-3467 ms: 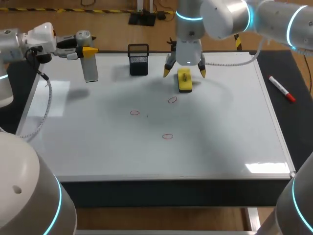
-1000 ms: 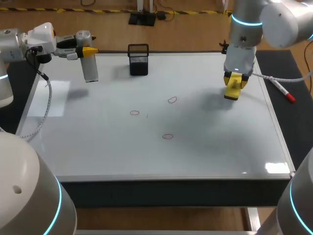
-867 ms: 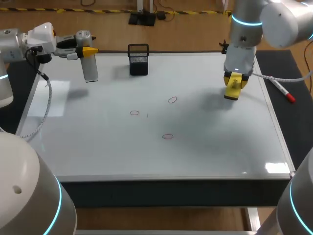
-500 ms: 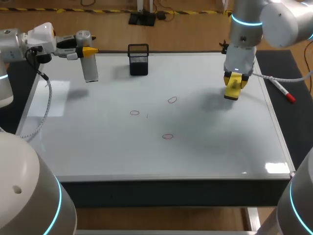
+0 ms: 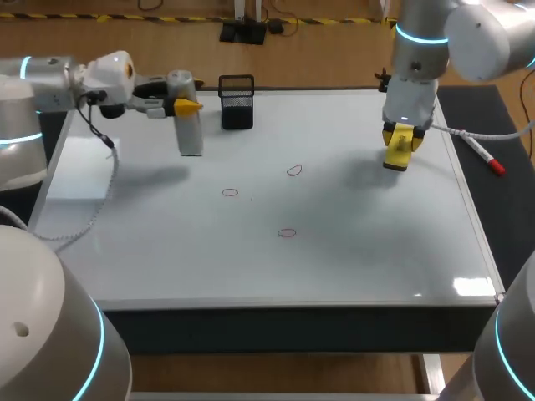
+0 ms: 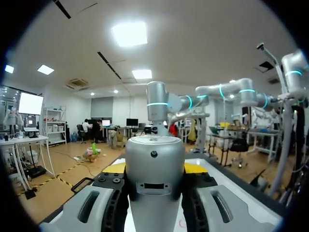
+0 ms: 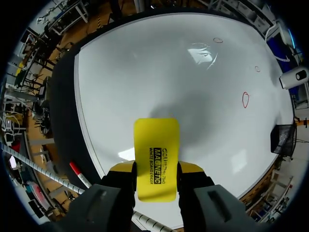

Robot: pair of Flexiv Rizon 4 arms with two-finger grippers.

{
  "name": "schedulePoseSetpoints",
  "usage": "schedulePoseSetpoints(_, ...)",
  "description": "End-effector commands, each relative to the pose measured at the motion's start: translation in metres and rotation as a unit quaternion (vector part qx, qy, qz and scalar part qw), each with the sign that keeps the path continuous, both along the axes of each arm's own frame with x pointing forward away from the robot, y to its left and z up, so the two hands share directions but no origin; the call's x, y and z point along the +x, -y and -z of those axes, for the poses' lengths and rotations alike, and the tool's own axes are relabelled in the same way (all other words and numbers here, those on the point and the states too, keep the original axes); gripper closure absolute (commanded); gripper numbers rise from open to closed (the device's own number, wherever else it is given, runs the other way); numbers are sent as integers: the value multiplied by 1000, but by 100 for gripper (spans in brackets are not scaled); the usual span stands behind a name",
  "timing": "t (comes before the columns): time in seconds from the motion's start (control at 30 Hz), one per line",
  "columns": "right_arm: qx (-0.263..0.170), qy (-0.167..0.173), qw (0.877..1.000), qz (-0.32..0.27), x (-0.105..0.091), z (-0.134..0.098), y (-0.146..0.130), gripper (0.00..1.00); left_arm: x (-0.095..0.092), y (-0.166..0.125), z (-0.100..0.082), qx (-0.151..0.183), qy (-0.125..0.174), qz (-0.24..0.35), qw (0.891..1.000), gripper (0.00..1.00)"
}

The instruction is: Pick up the inspection probe, press it on each red-marked spot on the whiteboard one by one, put down the probe, pick up the eraser, and wipe off all the red marks.

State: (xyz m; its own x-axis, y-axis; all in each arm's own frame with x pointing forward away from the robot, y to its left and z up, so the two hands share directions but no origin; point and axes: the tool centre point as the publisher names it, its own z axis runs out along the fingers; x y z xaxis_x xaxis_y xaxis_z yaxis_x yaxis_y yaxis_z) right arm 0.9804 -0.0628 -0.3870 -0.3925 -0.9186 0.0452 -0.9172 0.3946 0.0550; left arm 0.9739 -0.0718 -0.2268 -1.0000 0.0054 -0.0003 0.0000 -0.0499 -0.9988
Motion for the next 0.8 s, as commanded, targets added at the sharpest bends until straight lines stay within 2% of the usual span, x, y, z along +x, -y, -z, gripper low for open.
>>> schedulePoseSetpoints(0.03, -1, 0, 1000, -1, 0, -1, 1, 100, -1, 20, 5, -5, 3, 26, 1000, 100)
schedulePoseSetpoints(0.4, -1, 0, 1000, -1, 0, -1, 1, 100, -26, 60, 14, -19, -10, 67, 998, 100)
schedulePoseSetpoints(0.53, -1, 0, 1000, -1, 0, -1, 1, 100, -33, 65, 17, -30, -16, 72, 997, 100)
schedulePoseSetpoints(0.8, -1, 0, 1000, -1, 0, -1, 1, 100, -48, 68, 24, -24, -25, 72, 997, 100)
